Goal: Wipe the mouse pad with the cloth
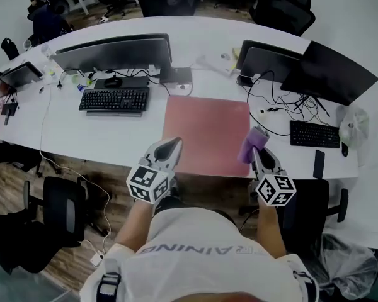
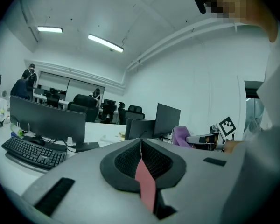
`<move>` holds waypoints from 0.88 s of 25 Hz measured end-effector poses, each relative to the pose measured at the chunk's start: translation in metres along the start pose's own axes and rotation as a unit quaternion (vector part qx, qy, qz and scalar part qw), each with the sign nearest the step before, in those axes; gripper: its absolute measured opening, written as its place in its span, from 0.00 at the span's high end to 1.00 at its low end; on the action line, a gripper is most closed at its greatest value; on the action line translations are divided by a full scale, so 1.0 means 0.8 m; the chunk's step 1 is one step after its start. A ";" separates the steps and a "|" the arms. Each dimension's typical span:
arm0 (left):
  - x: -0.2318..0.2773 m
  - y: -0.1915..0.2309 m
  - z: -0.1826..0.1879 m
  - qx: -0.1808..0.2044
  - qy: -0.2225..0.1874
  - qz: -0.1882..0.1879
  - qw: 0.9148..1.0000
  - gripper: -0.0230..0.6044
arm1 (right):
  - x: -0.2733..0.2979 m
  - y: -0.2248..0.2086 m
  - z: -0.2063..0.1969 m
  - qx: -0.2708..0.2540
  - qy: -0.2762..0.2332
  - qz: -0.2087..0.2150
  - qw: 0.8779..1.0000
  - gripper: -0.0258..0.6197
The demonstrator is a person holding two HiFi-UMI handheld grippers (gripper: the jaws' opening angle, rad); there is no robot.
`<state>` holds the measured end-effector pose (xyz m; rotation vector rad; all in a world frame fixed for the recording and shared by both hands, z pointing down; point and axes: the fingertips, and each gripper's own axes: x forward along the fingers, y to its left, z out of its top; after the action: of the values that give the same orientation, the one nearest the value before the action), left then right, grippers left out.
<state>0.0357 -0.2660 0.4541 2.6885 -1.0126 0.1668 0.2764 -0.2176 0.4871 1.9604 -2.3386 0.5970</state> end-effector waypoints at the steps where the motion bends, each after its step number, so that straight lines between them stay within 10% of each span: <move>1: 0.001 0.020 0.002 -0.003 0.001 0.003 1.000 0.91 | 0.016 0.008 0.001 -0.001 0.003 0.000 1.000 0.82; 22: -0.036 0.313 -0.047 -0.076 0.049 0.083 0.992 0.91 | 0.380 0.244 -0.100 -0.051 0.155 0.128 0.978 0.82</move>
<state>-0.1521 -0.4180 0.5355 2.4345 -1.1689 0.2416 0.0103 -0.4536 0.5901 1.4137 -2.3800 0.7211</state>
